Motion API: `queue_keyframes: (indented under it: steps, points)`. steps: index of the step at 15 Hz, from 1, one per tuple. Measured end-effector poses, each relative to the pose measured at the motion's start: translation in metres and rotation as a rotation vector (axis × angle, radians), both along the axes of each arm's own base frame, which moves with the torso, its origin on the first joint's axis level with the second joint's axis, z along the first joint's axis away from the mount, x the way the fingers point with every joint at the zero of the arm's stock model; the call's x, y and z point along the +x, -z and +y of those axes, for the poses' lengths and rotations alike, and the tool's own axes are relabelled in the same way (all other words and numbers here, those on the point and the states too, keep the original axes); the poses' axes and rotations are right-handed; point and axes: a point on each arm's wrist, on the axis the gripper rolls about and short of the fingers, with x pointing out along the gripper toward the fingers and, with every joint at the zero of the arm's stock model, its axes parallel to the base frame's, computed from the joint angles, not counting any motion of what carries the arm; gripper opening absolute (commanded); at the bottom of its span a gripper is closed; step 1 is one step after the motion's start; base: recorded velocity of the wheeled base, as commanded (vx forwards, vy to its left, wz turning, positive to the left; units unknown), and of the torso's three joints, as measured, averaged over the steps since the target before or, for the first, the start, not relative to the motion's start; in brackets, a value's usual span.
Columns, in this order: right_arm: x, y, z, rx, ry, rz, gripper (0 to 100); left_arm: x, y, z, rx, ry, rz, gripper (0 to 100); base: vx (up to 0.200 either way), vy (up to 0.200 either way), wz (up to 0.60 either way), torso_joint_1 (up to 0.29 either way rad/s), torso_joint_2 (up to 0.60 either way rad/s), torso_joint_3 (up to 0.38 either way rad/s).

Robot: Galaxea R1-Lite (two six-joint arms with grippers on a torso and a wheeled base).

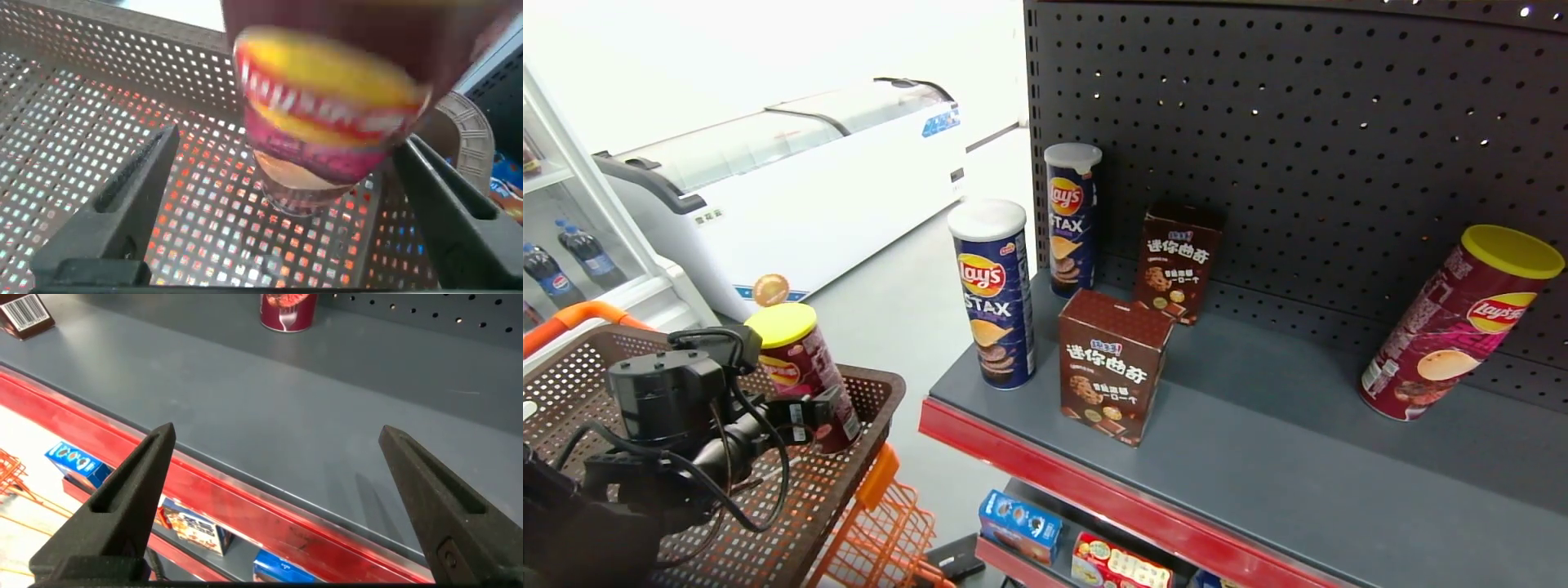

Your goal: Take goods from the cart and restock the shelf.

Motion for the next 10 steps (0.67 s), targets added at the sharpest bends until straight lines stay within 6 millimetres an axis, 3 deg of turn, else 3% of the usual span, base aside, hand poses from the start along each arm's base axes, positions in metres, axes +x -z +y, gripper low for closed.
queue_keyframes:
  steps: [10]
  points:
    - [0.000,0.000,0.000,0.000,0.000,0.000,100,0.026,0.011,-0.002,0.000,0.010,-0.022,100,0.000,0.000,0.00,0.000,0.00,0.000]
